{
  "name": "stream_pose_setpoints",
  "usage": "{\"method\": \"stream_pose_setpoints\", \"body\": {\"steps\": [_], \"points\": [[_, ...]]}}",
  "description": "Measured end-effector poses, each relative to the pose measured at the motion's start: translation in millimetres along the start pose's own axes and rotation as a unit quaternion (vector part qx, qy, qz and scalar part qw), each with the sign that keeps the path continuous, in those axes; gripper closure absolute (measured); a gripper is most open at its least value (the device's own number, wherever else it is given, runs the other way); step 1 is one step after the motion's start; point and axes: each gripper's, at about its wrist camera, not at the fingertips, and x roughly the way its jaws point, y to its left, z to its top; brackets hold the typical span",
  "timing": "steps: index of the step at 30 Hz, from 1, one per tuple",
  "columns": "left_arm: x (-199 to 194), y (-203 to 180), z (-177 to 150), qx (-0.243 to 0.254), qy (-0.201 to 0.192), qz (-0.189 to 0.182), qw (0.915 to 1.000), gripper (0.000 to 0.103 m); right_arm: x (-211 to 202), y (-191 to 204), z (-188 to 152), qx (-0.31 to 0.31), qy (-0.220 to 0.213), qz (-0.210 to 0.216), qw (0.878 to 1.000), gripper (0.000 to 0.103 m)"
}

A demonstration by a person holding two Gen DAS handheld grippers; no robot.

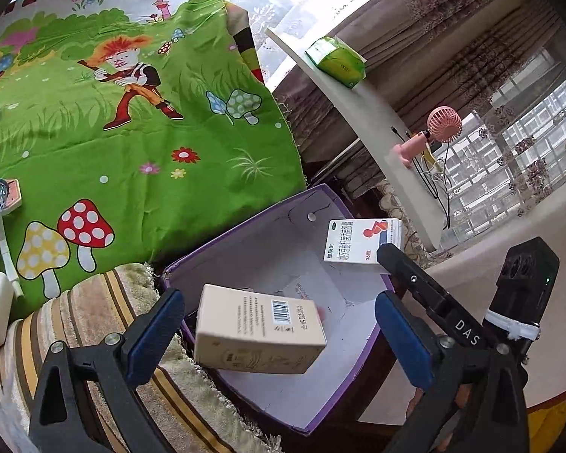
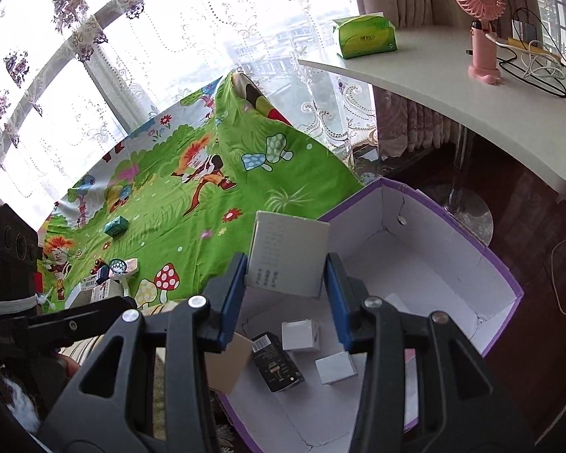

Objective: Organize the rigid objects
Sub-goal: 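Carry both boxes to the purple box and release them inside, then move both tools back over the remaining boxes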

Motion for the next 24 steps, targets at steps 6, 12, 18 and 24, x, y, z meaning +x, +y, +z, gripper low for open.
{"method": "stream_pose_setpoints", "body": {"steps": [6, 12, 18, 24], "points": [[-10, 3, -2, 0.013, -0.023, 0.023, 0.9994, 0.001, 4, -6, -2, 0.005, 0.004, -0.004, 1.000, 0.057], [-30, 10, -6, 0.037, -0.057, 0.064, 0.9956, 0.001, 8, -10, -1, 0.009, 0.009, -0.009, 1.000, 0.056], [-54, 16, -15, 0.070, -0.079, 0.101, 0.9893, 0.001, 10, -13, 1, 0.020, 0.009, -0.014, 1.000, 0.034], [-66, 29, -20, 0.060, -0.078, 0.109, 0.9892, 0.006, 10, -11, 1, 0.022, 0.013, -0.014, 1.000, 0.030]]}}
